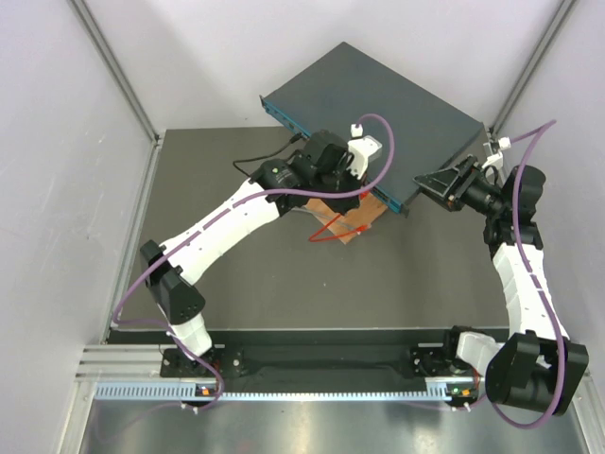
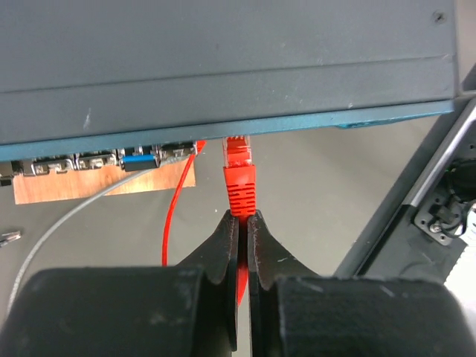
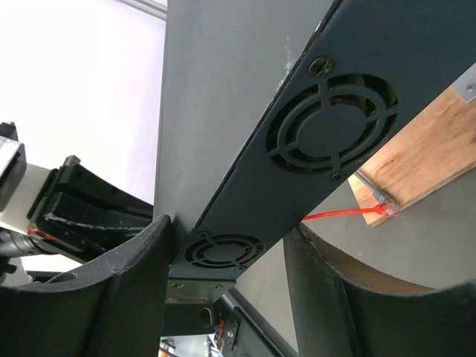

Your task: Insert the plug into the switch port

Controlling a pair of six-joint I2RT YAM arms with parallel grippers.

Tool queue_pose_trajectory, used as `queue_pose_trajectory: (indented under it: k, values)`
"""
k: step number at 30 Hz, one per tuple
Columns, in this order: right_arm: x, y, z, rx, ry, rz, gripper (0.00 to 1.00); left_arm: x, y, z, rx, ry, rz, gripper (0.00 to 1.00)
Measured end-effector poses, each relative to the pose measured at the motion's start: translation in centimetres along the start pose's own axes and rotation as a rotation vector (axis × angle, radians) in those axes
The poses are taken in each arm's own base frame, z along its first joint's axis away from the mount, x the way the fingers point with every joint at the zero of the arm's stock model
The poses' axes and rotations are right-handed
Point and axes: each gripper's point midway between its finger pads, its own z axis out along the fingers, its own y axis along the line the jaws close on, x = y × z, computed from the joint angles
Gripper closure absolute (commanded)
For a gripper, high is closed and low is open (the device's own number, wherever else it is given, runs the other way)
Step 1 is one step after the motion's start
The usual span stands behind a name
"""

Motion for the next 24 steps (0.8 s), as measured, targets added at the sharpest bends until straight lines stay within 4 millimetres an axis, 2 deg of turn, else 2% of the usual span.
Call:
queue_pose_trajectory:
  k: [4,24]
  values:
    - [0.04,-0.03,0.00,0.003,0.000,-0.002,1.00,-0.59,-0.32,-0.20,0.017,-0.009,-0.010,1.00]
    - [-0.07,0.00,0.11,0.016,-0.012,-0.007,1.00,-0.72,-0.59,0.40,0.040,0.019,-0.067,1.00]
